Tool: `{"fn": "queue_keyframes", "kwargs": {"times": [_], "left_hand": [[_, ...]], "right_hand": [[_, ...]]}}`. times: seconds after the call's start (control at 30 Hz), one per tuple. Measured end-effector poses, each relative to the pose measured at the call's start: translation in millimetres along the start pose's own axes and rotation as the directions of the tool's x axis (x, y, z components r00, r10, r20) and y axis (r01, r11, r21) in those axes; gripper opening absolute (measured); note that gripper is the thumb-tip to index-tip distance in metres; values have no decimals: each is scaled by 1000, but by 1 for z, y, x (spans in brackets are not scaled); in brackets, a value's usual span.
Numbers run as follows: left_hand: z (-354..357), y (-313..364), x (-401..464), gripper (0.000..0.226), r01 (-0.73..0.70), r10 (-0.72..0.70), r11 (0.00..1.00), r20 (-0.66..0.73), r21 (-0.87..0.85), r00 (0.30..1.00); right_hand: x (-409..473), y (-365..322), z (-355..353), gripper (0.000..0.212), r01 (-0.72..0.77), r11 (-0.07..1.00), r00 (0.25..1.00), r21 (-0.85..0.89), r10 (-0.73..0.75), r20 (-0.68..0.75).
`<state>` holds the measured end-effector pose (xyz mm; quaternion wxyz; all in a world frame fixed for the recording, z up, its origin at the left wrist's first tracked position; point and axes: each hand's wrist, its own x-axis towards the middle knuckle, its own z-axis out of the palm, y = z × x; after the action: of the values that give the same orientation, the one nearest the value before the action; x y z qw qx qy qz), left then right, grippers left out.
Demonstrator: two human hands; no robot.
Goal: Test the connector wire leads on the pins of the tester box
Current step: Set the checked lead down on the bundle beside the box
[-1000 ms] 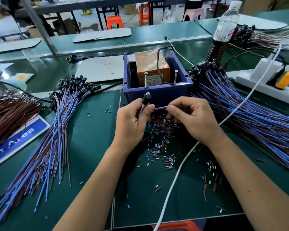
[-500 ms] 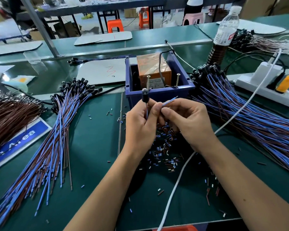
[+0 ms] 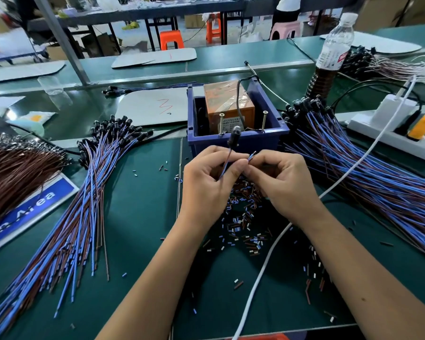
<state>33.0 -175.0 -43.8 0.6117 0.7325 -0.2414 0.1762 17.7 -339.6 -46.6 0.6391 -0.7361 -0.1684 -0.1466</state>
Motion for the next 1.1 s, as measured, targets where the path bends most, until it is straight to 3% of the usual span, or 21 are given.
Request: {"fn": "queue_keyframes", "kwargs": {"times": [0.3,0.5,0.77,0.9,1.1], "left_hand": [[-4,4,2,9,182,-171,962,69,-204,983],[-10,4,5,7,153,-183,937,-71,-315,980],[-9,1,8,6,159,-212,971,-332,-180,919],[-3,3,10,8,153,-168,986,-400,-69,901],[8,8,15,19,148,-151,988,-509,-47,847]], "right_hand": [[-1,2,3,12,36,999,999,-40,-35,25],[0,0,4,8,12,1000,998,2,-12,-54],[0,-2,2,8,19,1000,968,13,-16,-249],[0,-1,3,5,73,990,912,-122,-116,-394],[7,-1,9,11,117,939,817,-323,-276,-506]]}}
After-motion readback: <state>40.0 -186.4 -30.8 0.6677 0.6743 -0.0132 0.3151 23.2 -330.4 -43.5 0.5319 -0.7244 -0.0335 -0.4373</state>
